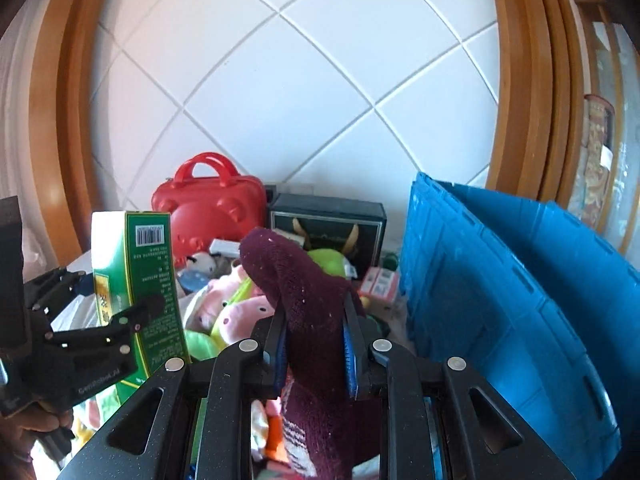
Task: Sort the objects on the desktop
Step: 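Lift both items into the blue bin and open both tools to release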
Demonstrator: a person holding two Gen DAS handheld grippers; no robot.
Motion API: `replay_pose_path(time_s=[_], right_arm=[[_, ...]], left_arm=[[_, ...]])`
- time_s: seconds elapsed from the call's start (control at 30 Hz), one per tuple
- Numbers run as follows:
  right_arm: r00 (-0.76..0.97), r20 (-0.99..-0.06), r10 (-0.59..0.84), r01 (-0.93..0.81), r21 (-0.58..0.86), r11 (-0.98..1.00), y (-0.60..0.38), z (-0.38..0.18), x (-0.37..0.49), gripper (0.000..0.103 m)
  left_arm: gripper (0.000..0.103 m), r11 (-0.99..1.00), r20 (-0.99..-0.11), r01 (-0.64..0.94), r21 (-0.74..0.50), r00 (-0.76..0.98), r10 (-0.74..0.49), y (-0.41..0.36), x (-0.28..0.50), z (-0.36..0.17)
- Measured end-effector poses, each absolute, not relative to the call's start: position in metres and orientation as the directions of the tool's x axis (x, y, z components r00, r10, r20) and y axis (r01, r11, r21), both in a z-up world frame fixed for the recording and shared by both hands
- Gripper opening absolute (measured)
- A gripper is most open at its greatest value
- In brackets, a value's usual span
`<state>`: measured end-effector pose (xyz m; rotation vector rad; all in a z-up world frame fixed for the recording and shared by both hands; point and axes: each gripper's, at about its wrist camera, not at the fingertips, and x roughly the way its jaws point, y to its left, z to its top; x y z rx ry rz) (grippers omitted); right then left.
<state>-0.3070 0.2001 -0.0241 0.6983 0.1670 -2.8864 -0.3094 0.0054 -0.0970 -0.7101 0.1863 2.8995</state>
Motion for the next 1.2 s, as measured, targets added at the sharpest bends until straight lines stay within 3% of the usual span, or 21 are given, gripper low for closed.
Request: replay_pose_path(time_s=[0.33,0.57,0.8,1.13,1.2], right_arm=[[-0.889,-0.434,-0.146,0.190,-0.058,-0.980,0.190,0.007,-0.298,0.020],[-0.951,-0.298,-0.082,0.111,-0.084,-0.990,0.205,0.077,-0.252,0.020],[-0.985,-0.158,0.068,-0.051,-0.108,-0.993,0.274,0.141,-0.206,0.021],[-0.949,-0.202,0.242,-0.223,-0.112,-0.968,0.399,0.151,-0.202,0.022],[-0.930,-0.218,0.296,-0.276,-0.121,-0.954,0.423,0.147,-0.209,0.031]], left_arm=[[0.057,-0.973,-0.436,-0.214,0.088,-0.887,0.156,-0.007,-0.300,-0.078],[0.057,-0.932,-0.351,-0.346,0.109,-0.890,0.289,0.032,-0.293,-0.026],[0.057,-0.859,-0.257,-0.498,0.119,-0.851,0.458,0.124,-0.281,0.036],[0.063,-0.773,-0.227,-0.621,0.132,-0.778,0.586,0.277,-0.275,0.081],[0.073,-0.780,-0.234,-0.609,0.142,-0.786,0.572,0.305,-0.276,0.083]])
